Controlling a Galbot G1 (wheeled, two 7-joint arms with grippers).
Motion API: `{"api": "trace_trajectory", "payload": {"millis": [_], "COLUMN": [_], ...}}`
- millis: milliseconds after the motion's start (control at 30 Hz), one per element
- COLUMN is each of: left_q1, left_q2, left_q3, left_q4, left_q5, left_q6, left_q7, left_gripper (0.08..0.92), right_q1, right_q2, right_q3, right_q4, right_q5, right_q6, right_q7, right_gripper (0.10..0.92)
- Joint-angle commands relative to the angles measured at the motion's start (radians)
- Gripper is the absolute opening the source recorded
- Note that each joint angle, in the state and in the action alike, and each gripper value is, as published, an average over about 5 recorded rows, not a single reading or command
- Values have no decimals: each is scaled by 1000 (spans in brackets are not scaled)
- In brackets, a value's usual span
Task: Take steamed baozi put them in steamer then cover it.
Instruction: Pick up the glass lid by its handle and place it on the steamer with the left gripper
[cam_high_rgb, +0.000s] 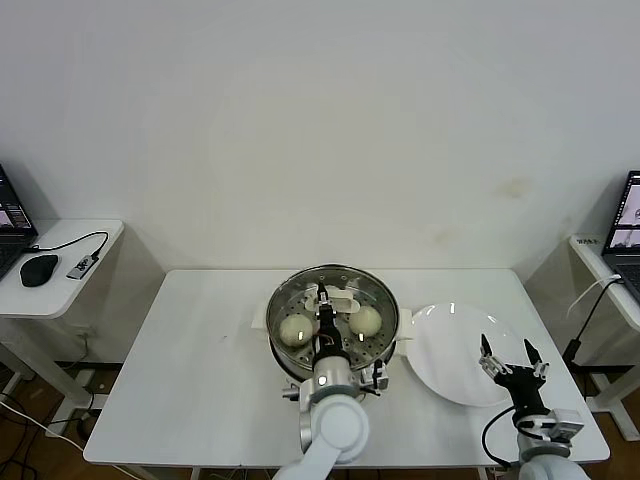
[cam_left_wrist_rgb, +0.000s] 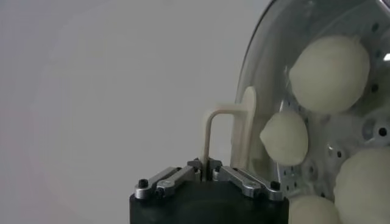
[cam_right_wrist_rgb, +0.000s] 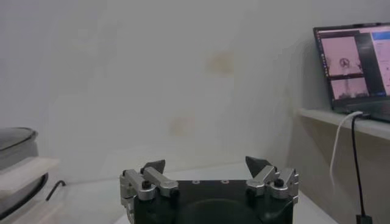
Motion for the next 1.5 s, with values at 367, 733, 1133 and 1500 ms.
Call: {"api": "trace_trajectory", "payload": {"millis": [367, 733, 1133, 1500], "left_q1": [4, -2, 70, 144], "left_q2": [0, 2, 7, 26], "left_q3": [-2, 8, 45, 59], "left_q4": [15, -9, -149, -236], "left_q5": [-15, -38, -17, -42], "left_q6": [42, 41, 41, 40], "left_q7": [-16, -17, 14, -9], "left_gripper": [142, 142, 380, 717], "right_q1": [-6, -6, -12, -21], "right_q2": [2, 2, 1, -11], "right_q3": [10, 10, 11, 15], "right_q4": [2, 4, 8, 25], "right_q5": [0, 2, 2, 16], "right_q6": [4, 3, 5, -7], "right_q7": [-1, -1, -1, -1], "right_gripper": [823, 823, 823, 823]}}
